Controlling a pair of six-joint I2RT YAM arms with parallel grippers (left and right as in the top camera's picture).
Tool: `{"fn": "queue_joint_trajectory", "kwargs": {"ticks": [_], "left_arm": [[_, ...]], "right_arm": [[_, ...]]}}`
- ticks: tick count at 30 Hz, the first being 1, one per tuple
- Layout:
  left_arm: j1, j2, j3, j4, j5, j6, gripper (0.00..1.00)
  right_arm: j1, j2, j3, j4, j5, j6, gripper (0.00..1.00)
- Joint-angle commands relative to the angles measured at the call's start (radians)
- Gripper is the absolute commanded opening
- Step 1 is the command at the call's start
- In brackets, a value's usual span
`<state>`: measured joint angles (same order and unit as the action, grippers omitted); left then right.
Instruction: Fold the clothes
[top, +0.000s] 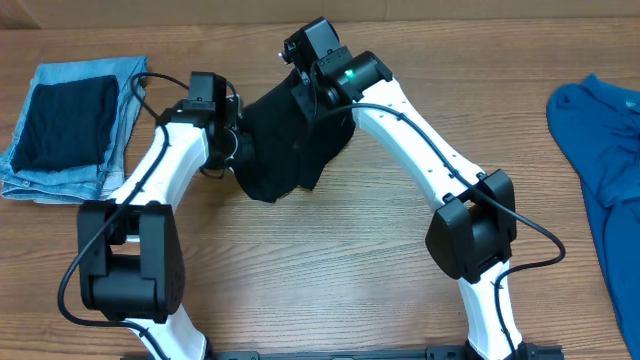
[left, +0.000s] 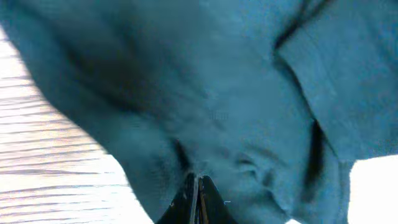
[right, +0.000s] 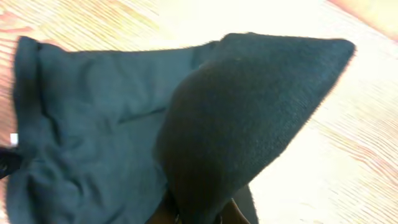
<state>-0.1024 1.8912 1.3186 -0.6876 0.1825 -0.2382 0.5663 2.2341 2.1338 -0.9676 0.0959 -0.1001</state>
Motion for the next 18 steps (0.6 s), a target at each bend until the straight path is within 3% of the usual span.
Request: {"fn": "queue_joint_trajectory", "kwargs": {"ticks": [1,6,11,18], "left_arm": [[-0.091,0.0,-0.008,0.009,-0.008,-0.02,0.04],[-0.204,0.0,0.011,0.019,-0.063,-0.021,0.04],[-0.227,-0.001,0.071,-0.01,-0.059,-0.032,0.04],[-0.227,-0.001,0.132,-0.04,-0.059,-0.027,0.04]], "right_arm": [[-0.093,0.001,0.008,-0.032,0.053,-0.01,0.04],[-0.249,0.001,0.008,-0.155,0.053,-0.008,0.04],[-0.361,0.001,0.008,-0.273,0.054,-0.009,0.04],[-0.399,0.001,0.008,-0.315,0.052,-0.009,0.04]]}}
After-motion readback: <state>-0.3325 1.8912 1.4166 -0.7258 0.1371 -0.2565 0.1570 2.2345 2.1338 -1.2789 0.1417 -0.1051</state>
